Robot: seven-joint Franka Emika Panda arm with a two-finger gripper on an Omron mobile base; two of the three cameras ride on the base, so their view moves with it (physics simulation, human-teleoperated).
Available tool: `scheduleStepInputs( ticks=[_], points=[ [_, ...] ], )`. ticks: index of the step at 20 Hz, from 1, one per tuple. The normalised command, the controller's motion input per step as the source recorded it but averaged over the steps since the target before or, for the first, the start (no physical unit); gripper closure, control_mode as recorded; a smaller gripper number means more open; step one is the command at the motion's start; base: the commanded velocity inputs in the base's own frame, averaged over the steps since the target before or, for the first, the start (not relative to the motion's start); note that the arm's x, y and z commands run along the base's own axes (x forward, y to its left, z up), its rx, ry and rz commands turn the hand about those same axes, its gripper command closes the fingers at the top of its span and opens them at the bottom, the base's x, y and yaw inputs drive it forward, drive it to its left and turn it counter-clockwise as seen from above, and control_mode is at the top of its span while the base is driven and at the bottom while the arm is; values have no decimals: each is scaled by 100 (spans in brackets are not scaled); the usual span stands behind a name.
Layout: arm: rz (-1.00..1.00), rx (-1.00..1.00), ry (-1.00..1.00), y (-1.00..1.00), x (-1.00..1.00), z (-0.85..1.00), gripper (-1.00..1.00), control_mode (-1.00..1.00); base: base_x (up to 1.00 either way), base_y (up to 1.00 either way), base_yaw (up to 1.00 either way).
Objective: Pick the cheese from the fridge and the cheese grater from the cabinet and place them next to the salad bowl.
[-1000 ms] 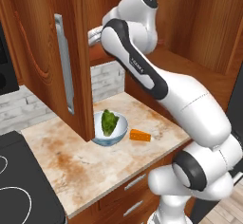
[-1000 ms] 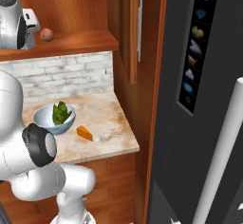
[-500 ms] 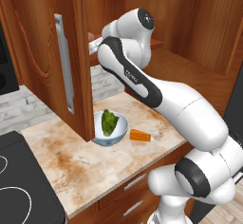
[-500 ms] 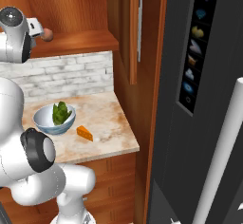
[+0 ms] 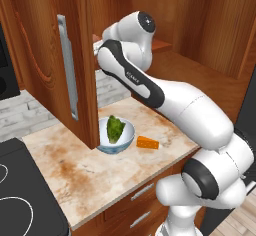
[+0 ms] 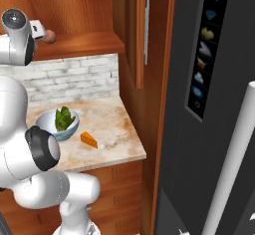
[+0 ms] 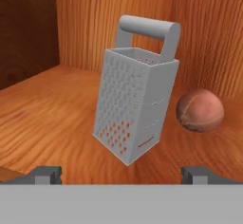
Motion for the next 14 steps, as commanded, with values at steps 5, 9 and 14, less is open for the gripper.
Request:
scheduleStepInputs(
  ticks=[5,9,14],
  points=[
    [0,0,8,29,18,3,-100,-100,0,0,0],
    [0,0,12,9,22,18,-100,-100,0,0,0],
    [0,0,2,0,19,3,-100,-100,0,0,0]
  ],
)
